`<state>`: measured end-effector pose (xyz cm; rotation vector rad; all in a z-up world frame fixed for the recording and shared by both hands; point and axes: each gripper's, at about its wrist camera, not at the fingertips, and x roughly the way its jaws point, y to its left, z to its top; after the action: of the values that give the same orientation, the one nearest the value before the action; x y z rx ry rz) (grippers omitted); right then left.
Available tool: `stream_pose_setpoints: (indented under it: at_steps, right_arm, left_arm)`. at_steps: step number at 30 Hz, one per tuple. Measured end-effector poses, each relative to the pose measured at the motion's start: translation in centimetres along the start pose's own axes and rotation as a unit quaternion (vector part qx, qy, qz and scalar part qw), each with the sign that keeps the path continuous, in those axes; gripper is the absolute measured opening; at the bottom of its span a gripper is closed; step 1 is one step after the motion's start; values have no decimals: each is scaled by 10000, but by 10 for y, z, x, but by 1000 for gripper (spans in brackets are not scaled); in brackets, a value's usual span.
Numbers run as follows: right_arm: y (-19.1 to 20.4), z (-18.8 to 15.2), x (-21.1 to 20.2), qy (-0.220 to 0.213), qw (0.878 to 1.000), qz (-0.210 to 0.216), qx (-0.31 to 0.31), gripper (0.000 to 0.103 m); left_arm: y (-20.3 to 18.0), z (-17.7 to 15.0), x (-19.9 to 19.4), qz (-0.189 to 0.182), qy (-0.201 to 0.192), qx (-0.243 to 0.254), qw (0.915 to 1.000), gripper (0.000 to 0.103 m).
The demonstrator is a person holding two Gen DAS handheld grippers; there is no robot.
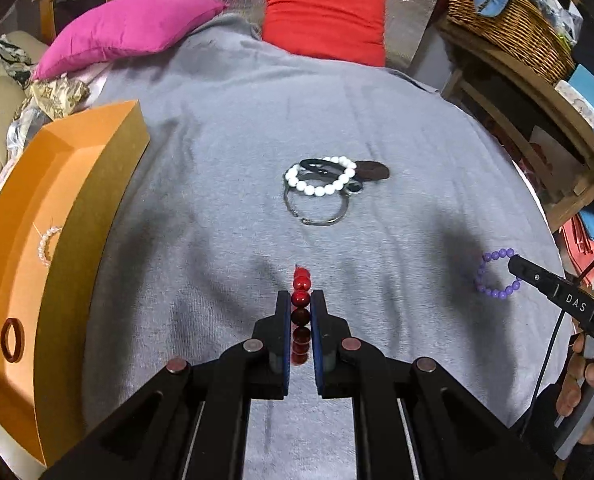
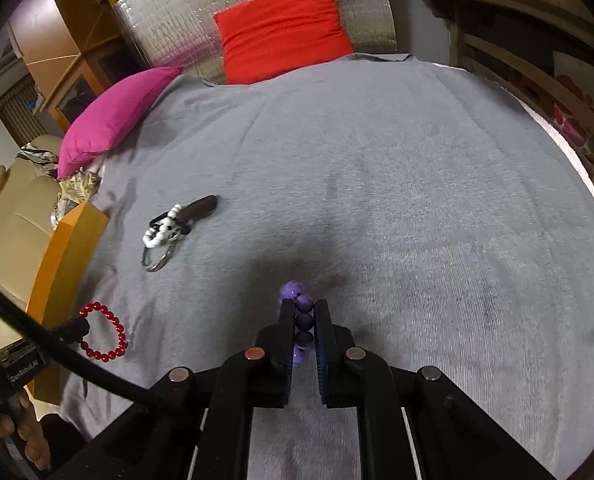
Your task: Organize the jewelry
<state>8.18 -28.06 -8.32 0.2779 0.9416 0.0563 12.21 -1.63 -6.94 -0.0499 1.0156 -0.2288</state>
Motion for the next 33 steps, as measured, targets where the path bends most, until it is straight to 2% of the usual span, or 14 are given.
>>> stream_pose_setpoints:
  at_steps: [12,33]
  right_arm:
    - [34,-8,-24,-256,9982,-203,-493,10]
    - [43,-9,-39,-369,9972,-219,-619,10]
  left_arm:
    - [-11,-9,-24,210,-196,63,9996,9]
    - [-6,-15,-37,352,-289,-11,9990,9]
